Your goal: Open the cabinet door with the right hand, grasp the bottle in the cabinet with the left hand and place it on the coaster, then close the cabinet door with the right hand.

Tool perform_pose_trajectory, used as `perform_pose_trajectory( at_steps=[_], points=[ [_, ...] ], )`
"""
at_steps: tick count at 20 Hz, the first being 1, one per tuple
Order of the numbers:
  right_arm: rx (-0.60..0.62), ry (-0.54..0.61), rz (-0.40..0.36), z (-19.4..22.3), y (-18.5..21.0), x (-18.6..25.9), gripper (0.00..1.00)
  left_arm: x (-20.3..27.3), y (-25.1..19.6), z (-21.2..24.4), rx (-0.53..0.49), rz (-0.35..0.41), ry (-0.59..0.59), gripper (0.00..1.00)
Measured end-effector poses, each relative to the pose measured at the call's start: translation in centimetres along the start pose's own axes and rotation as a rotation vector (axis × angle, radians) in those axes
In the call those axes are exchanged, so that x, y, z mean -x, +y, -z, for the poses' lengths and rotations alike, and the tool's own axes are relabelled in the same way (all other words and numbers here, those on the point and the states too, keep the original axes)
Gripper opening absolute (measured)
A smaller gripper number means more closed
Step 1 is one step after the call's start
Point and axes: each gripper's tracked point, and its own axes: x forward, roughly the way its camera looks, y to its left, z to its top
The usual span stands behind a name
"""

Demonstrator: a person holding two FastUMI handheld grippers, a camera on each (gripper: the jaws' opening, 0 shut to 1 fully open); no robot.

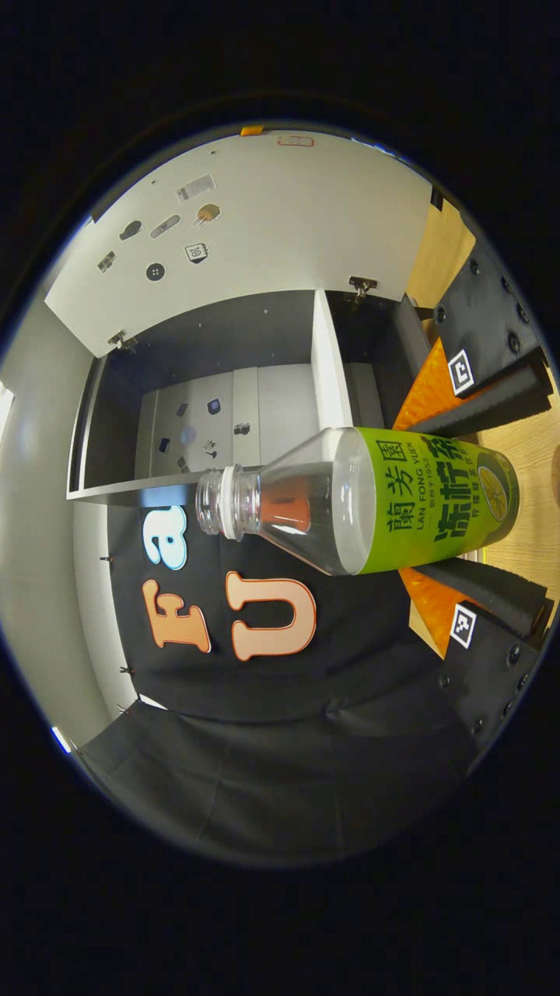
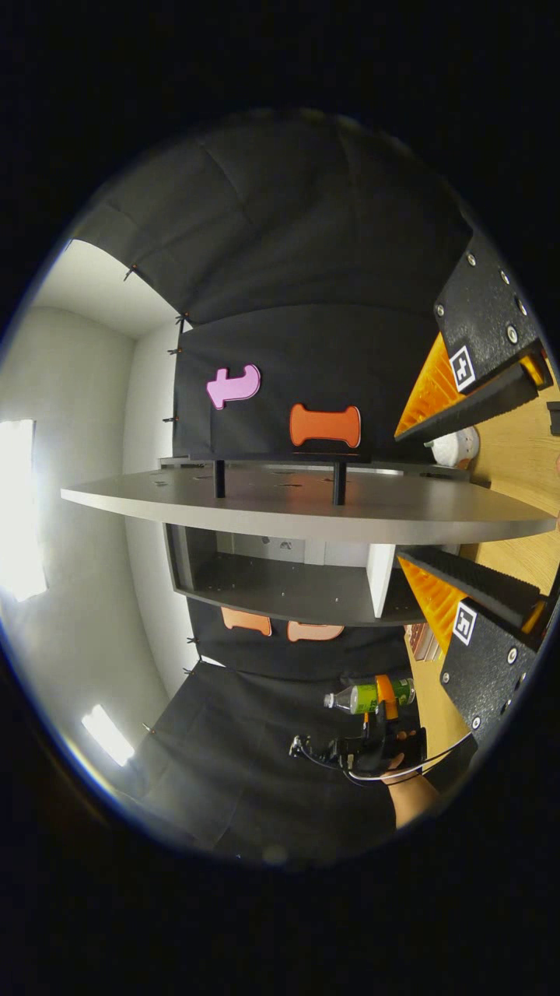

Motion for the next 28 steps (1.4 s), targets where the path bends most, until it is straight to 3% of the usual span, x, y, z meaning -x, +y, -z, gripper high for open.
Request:
perform_pose_trajectory(
  at_steps=[5, 14, 28],
  points=[
    [-0.034, 0.021, -0.011, 0.8, 0.1, 0.5, 0.83, 1.2, -0.6, 2.1, 0.021, 0.026, -0.02, 0.83],
    [-0.156, 0.047, -0.058, 1.3, 1.7, 0.8, 0.83, 3.3, 0.2, 8.4, 0.041, 0.006, -0.006, 0.82],
    [-0.122, -0.004, -0.051, 0.9, 1.1, 0.5, 0.83, 6.0, 0.4, 19.0, 0.155, -0.002, 0.125, 0.82]
  ],
)
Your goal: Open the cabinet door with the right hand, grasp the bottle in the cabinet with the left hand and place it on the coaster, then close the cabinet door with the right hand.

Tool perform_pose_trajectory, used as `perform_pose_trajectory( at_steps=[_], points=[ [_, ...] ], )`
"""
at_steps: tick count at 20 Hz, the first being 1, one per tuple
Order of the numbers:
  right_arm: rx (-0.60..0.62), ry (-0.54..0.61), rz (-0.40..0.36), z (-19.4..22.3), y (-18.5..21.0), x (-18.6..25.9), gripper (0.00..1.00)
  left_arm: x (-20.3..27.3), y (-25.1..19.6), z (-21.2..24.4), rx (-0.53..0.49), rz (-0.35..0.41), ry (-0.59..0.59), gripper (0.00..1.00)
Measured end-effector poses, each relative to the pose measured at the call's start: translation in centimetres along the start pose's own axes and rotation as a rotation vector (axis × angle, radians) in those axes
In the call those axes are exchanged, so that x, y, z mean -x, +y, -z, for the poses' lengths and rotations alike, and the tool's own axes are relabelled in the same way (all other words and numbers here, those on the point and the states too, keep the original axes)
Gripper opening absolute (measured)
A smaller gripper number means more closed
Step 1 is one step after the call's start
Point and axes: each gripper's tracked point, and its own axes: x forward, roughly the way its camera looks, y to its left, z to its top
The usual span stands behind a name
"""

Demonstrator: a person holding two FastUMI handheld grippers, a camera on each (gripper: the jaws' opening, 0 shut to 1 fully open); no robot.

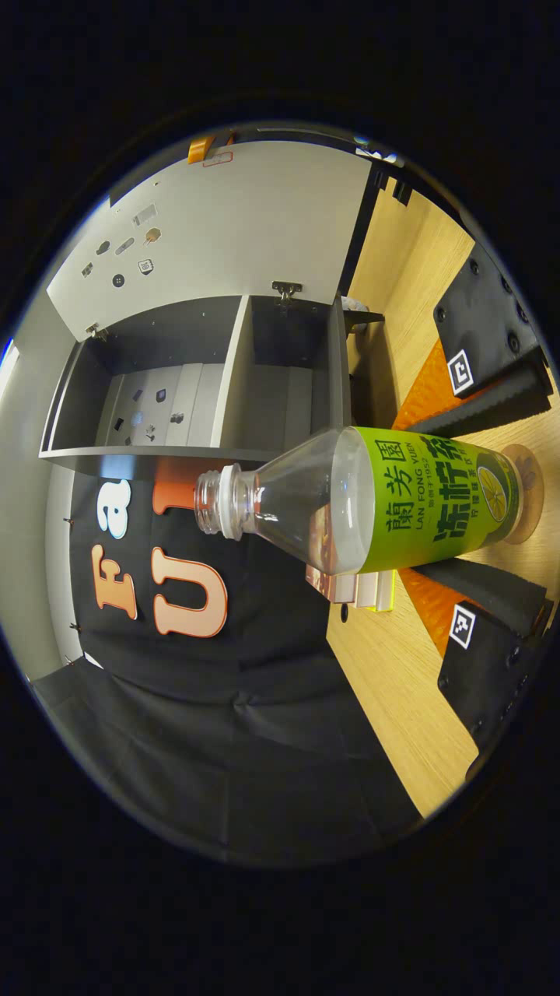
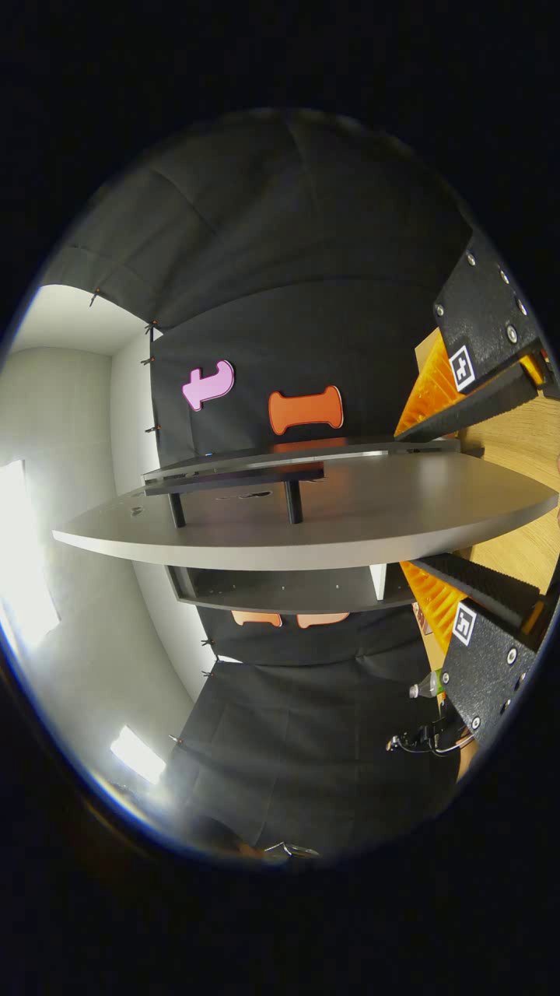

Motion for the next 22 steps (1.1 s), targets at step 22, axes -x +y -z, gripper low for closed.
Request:
perform_pose_trajectory(
  at_steps=[22],
  points=[
    [0.005, -0.006, 0.005, 0.4, -0.4, 0.6, 0.88, -0.5, -0.2, 3.3, -0.165, -0.073, 0.004, 0.89]
  ],
)
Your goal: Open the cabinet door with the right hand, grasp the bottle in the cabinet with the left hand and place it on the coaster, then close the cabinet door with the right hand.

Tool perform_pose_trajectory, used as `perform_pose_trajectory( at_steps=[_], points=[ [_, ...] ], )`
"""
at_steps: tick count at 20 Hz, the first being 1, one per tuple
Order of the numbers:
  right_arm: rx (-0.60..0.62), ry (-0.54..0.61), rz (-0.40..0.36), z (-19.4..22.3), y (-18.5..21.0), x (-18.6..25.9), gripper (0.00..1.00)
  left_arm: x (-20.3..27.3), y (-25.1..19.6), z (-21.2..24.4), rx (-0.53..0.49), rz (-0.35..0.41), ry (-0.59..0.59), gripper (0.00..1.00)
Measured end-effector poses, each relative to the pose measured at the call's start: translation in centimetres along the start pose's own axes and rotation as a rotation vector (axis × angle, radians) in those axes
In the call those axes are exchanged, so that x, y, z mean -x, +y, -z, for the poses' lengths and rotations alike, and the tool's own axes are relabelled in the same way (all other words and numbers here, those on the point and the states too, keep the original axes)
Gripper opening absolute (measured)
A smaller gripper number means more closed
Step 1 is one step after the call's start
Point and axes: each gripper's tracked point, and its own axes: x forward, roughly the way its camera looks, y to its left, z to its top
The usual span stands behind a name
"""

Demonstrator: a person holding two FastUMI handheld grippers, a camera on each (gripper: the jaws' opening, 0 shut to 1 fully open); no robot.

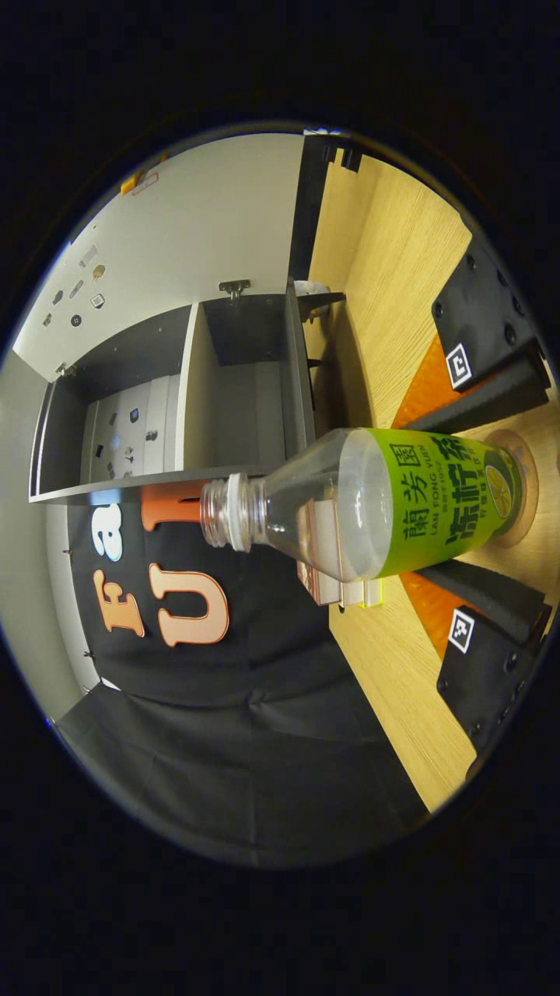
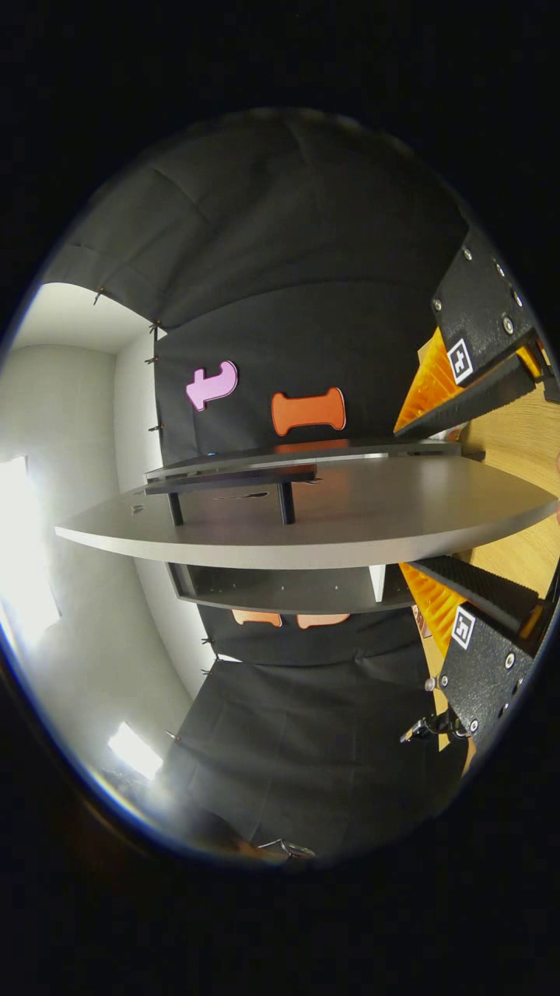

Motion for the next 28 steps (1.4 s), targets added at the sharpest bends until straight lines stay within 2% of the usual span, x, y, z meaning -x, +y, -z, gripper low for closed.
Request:
perform_pose_trajectory(
  at_steps=[3, 6, 12, 28],
  points=[
    [0.003, -0.003, 0.002, -0.1, 0.0, 0.0, 0.88, 0.5, 0.2, 0.2, 0.014, -0.005, 0.009, 0.93],
    [-0.001, -0.009, 0.002, -0.4, 0.1, 0.0, 0.88, 1.2, 0.8, -0.7, 0.015, -0.014, -0.003, 0.91],
    [-0.025, -0.044, -0.004, -1.2, 0.2, 0.4, 0.88, 2.7, 1.1, -3.7, 0.029, -0.015, -0.039, 0.93],
    [-0.025, -0.082, -0.029, -2.6, 0.2, -0.2, 0.88, 5.0, 2.1, -12.1, -0.048, -0.05, -0.084, 0.93]
  ],
)
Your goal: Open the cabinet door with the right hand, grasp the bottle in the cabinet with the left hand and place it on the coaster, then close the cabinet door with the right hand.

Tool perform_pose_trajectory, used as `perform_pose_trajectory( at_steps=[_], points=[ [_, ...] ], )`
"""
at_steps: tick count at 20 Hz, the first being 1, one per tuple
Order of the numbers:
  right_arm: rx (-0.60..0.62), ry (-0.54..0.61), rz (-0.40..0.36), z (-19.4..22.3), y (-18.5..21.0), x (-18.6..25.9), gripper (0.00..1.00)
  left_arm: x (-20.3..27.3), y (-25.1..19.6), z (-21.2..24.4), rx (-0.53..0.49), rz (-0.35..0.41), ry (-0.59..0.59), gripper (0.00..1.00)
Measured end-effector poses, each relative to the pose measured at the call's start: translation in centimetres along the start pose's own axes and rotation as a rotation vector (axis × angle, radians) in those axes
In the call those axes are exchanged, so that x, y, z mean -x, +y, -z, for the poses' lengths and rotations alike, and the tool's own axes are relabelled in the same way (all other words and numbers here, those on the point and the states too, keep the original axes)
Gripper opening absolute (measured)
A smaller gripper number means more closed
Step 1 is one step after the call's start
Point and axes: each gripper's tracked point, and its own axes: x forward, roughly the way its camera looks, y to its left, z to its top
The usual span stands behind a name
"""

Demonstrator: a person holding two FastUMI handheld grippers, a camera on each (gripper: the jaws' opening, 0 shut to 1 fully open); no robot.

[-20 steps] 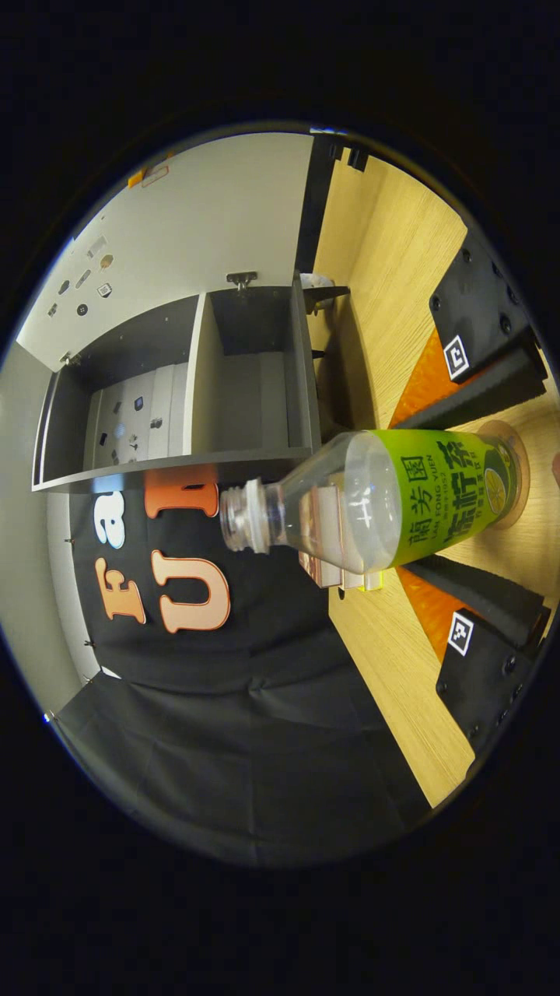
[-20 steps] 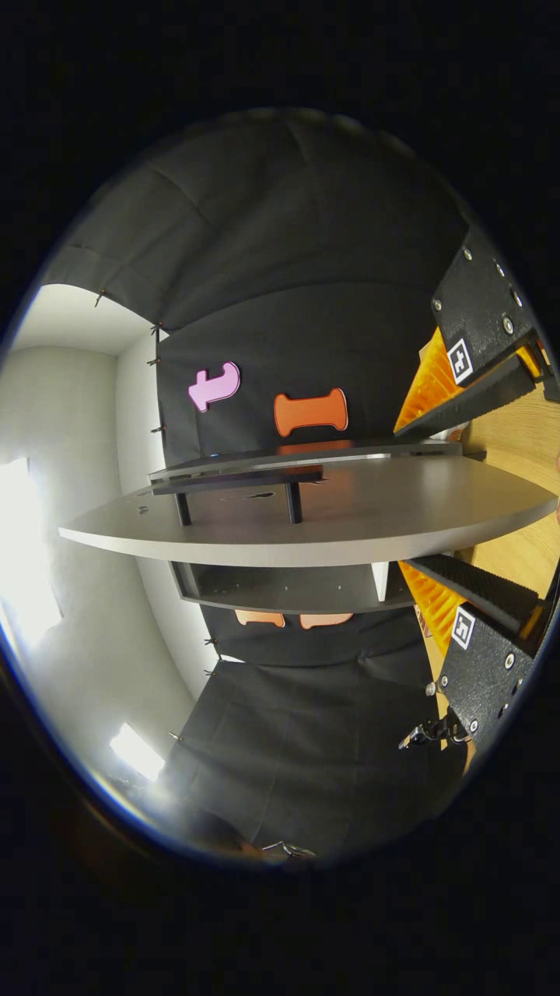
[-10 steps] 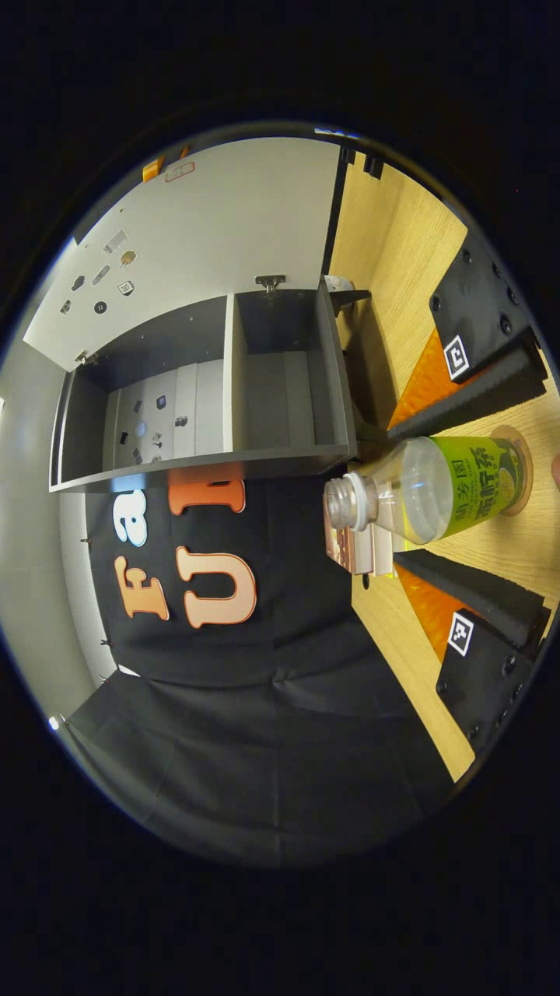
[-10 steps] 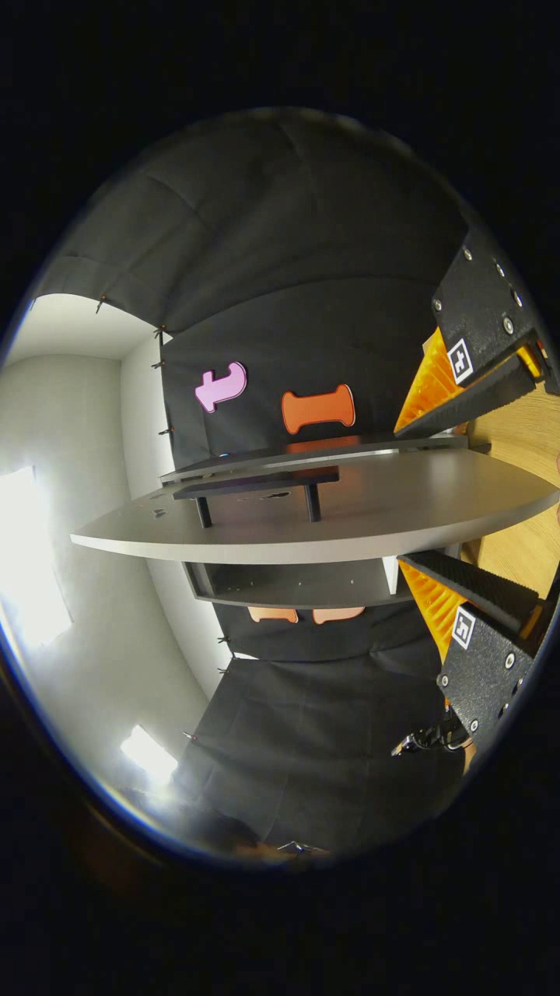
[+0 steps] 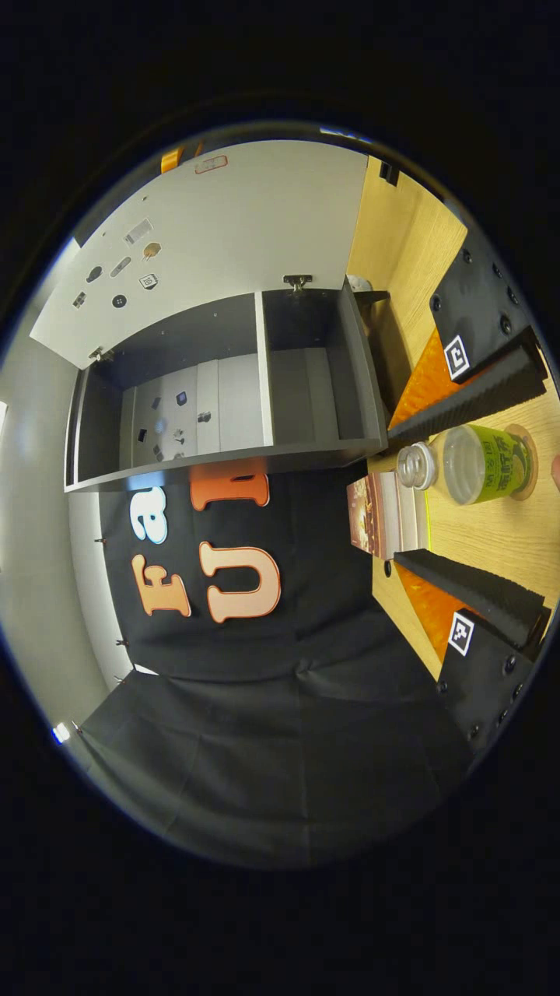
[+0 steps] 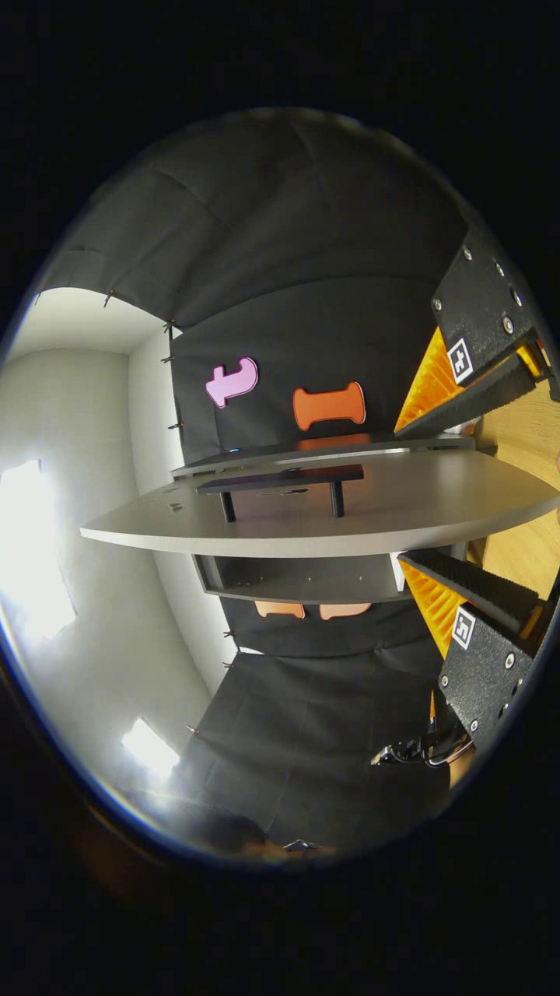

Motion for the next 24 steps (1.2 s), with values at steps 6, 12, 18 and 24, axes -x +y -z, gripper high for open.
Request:
perform_pose_trajectory(
  at_steps=[6, 12, 18, 24],
  points=[
    [0.036, -0.028, 0.015, -2.3, -1.1, 0.8, 0.89, 0.0, -1.2, -1.1, -0.01, 0.032, 0.018, 0.94],
    [-0.002, -0.048, 0.053, -6.6, -3.5, 1.7, 0.91, -0.4, -1.9, -1.6, 0.014, 0.051, 0.026, 0.94],
    [0.046, 0.017, 0.13, -8.2, -6.1, -1.3, 0.88, -0.7, -1.0, -6.1, 0.044, 0.058, -0.025, 0.94],
    [0.063, 0.028, 0.15, -8.7, -5.6, -2.5, 0.91, -2.1, 1.0, -8.5, 0.081, 0.031, -0.064, 0.92]
  ],
)
